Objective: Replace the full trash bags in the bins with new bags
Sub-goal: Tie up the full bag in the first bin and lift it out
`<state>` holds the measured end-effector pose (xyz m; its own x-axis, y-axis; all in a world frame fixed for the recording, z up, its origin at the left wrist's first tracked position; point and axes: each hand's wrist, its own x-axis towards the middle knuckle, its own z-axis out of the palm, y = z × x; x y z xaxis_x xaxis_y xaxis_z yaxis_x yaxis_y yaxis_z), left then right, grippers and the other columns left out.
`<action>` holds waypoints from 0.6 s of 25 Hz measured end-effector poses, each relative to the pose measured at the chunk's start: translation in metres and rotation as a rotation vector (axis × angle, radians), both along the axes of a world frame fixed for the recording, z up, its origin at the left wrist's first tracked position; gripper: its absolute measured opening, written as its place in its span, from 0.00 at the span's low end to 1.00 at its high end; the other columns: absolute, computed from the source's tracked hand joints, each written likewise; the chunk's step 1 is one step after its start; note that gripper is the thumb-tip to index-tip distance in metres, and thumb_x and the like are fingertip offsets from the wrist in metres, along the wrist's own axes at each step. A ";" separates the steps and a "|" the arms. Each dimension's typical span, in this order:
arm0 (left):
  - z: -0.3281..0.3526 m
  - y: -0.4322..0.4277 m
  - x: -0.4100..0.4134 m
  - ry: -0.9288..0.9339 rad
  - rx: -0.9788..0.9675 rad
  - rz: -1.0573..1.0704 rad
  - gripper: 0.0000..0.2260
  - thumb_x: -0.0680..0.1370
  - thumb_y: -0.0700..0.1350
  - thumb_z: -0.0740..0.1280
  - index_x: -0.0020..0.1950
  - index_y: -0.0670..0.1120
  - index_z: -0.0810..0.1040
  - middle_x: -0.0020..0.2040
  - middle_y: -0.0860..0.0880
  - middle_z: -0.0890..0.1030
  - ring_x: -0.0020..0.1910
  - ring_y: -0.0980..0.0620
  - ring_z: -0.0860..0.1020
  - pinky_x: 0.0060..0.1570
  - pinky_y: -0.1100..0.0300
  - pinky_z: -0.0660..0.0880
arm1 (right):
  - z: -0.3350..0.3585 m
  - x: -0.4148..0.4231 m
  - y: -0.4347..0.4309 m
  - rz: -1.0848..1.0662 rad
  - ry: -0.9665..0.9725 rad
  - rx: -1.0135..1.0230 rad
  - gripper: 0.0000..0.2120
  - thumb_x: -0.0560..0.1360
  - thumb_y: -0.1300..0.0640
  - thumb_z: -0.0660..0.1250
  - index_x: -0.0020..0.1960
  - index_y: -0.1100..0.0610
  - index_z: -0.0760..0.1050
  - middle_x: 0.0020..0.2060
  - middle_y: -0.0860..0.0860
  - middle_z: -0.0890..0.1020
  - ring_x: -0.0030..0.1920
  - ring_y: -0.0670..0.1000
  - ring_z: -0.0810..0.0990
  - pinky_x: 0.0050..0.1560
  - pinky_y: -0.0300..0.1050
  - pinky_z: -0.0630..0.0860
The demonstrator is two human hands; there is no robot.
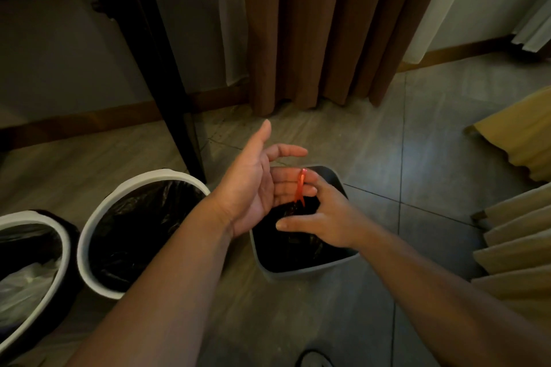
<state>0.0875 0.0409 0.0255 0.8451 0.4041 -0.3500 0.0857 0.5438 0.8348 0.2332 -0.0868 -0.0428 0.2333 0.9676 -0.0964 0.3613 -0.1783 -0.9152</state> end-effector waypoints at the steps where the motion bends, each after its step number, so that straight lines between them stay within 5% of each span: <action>1: 0.000 0.000 -0.001 0.003 0.003 -0.006 0.36 0.80 0.72 0.57 0.69 0.43 0.78 0.54 0.33 0.85 0.48 0.41 0.85 0.55 0.48 0.81 | -0.006 -0.004 0.005 -0.018 0.066 0.022 0.32 0.67 0.44 0.84 0.69 0.41 0.77 0.67 0.46 0.80 0.68 0.47 0.79 0.71 0.56 0.76; 5: 0.003 0.000 -0.005 -0.013 0.021 0.030 0.35 0.80 0.72 0.58 0.69 0.43 0.77 0.53 0.35 0.85 0.45 0.42 0.85 0.51 0.47 0.82 | -0.026 -0.011 0.016 -0.065 0.053 0.081 0.11 0.75 0.46 0.77 0.55 0.46 0.84 0.52 0.47 0.87 0.56 0.45 0.86 0.60 0.45 0.82; 9: 0.016 0.001 -0.007 -0.062 0.078 0.067 0.34 0.78 0.70 0.60 0.69 0.44 0.76 0.55 0.35 0.85 0.46 0.40 0.85 0.49 0.44 0.83 | -0.045 -0.017 0.014 -0.167 -0.025 -0.022 0.08 0.80 0.44 0.72 0.45 0.47 0.83 0.34 0.44 0.84 0.35 0.41 0.82 0.38 0.36 0.76; 15: 0.037 0.001 -0.009 -0.155 0.161 0.098 0.31 0.78 0.69 0.61 0.68 0.46 0.77 0.56 0.33 0.85 0.48 0.39 0.86 0.49 0.44 0.82 | -0.059 -0.013 0.009 -0.196 -0.008 -0.070 0.08 0.80 0.51 0.73 0.42 0.45 0.81 0.34 0.45 0.84 0.35 0.42 0.83 0.40 0.40 0.78</action>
